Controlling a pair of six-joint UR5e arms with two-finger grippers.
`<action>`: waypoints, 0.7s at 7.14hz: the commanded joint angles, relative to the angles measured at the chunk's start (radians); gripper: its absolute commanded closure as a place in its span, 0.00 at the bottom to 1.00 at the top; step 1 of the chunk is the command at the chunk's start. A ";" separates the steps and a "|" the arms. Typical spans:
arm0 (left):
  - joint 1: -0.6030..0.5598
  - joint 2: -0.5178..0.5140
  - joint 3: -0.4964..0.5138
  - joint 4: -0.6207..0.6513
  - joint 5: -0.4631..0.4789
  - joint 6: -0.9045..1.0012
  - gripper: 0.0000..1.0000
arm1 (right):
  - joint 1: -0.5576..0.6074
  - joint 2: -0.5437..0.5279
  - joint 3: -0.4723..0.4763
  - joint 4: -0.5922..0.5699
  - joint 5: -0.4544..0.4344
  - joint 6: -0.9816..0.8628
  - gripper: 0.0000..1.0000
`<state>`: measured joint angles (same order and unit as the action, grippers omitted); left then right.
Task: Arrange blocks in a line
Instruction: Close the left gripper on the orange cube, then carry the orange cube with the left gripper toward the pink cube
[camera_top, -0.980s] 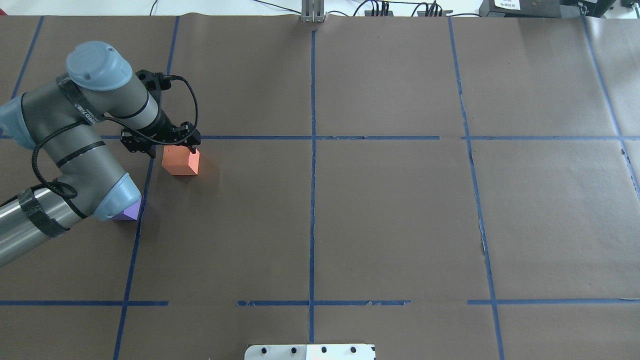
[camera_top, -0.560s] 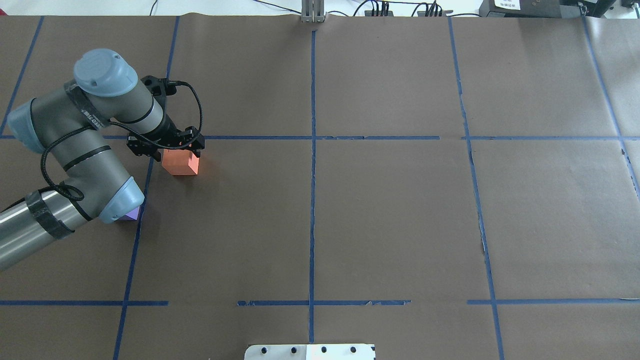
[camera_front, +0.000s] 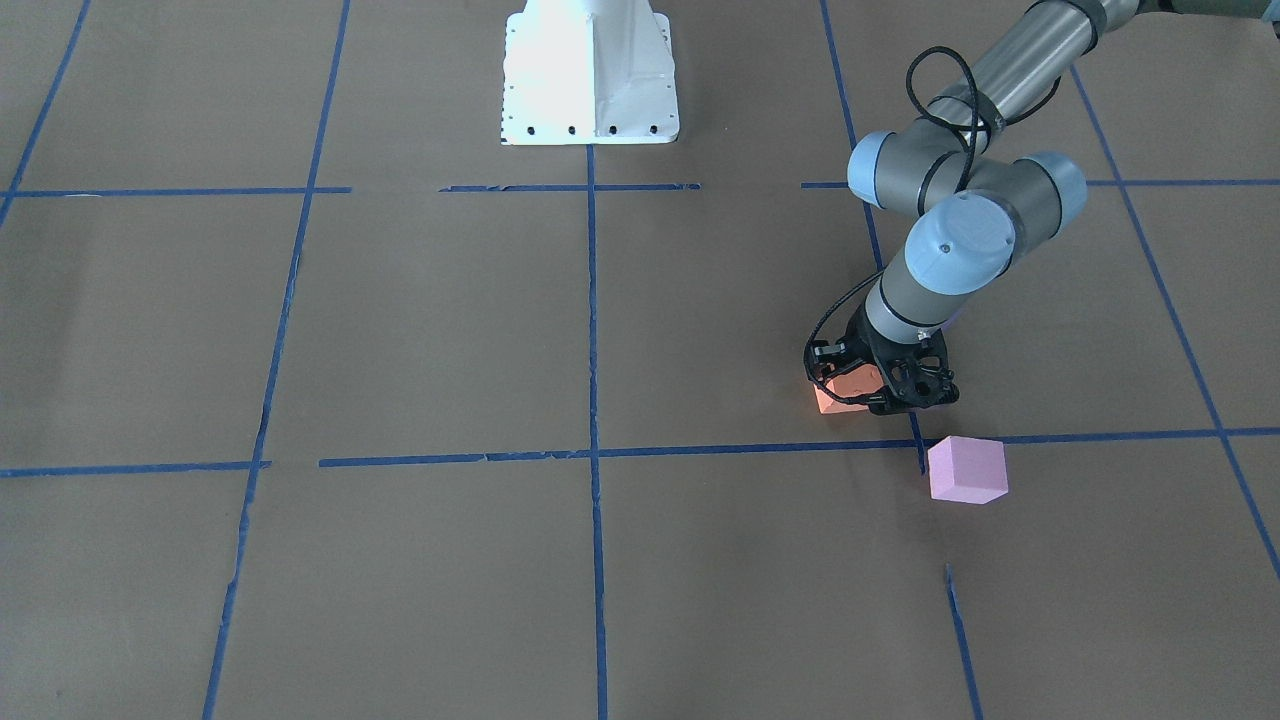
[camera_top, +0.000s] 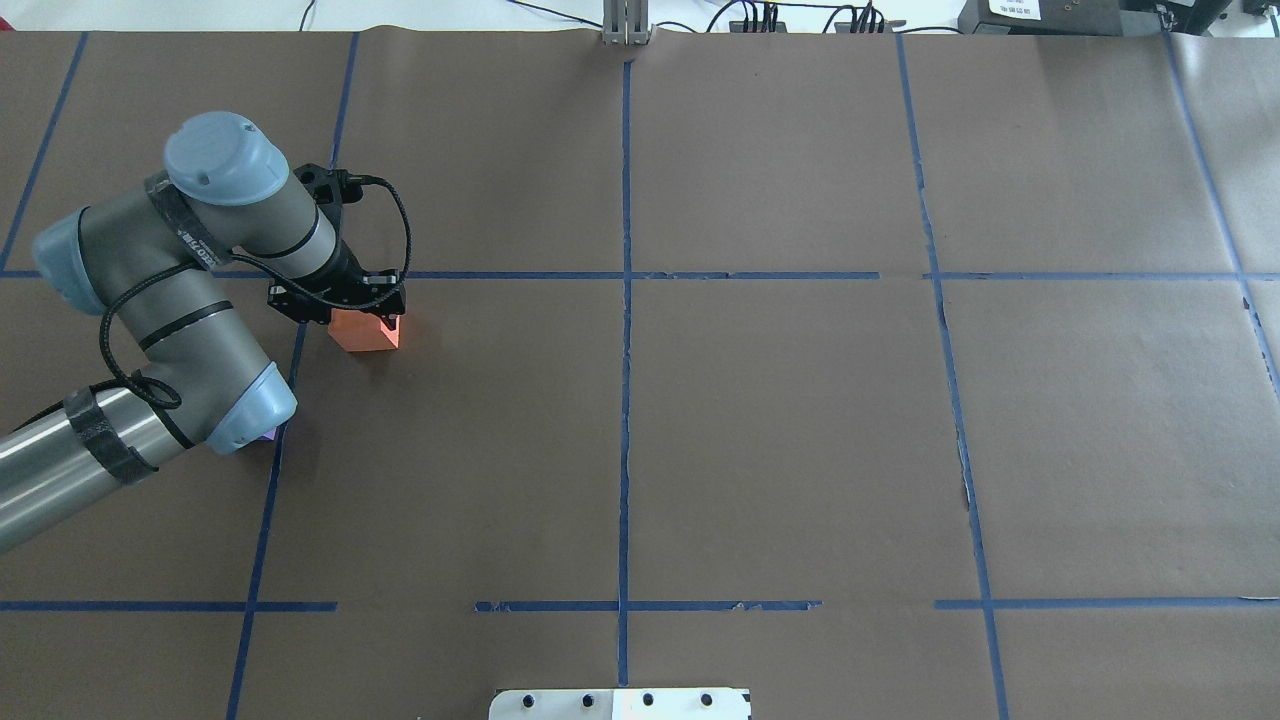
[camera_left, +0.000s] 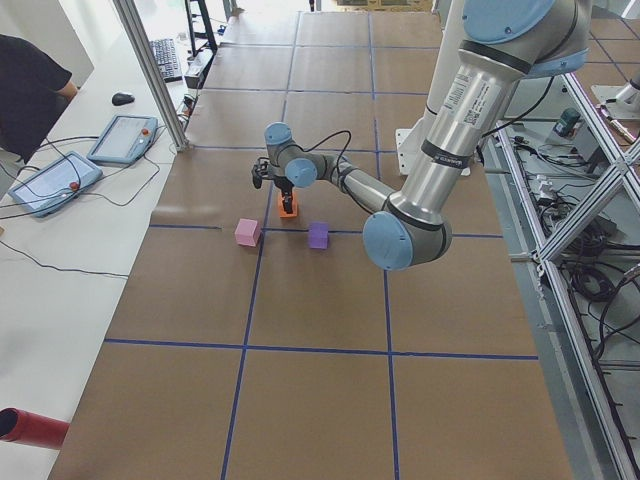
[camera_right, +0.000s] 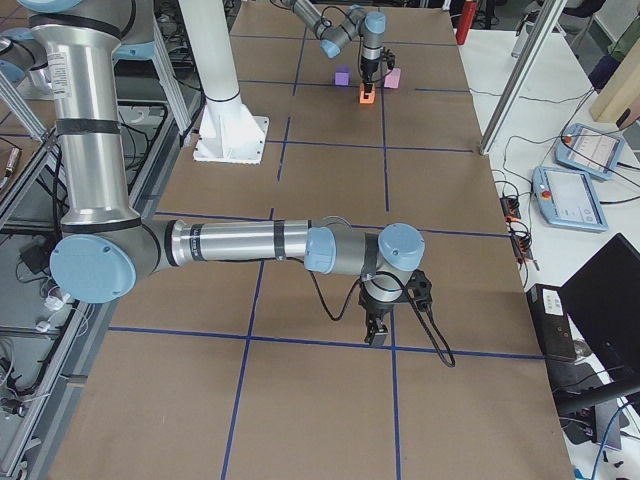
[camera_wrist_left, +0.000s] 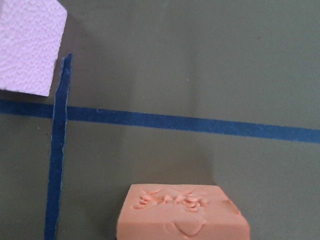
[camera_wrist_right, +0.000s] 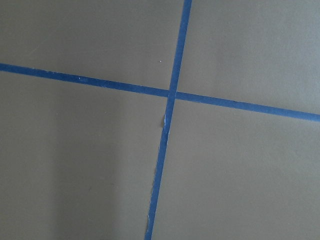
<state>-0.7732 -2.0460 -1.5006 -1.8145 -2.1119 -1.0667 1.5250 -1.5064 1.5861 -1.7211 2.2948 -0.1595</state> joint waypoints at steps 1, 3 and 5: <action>-0.018 0.006 -0.042 0.001 0.006 0.013 0.90 | 0.000 0.000 0.000 0.000 0.000 0.000 0.00; -0.136 0.033 -0.177 0.145 -0.008 0.150 0.88 | 0.000 0.000 0.000 0.000 0.000 0.000 0.00; -0.173 0.126 -0.217 0.158 -0.007 0.244 0.86 | 0.000 0.000 0.000 0.000 0.000 0.000 0.00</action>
<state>-0.9202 -1.9856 -1.6816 -1.6735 -2.1196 -0.8812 1.5248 -1.5064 1.5861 -1.7211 2.2948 -0.1595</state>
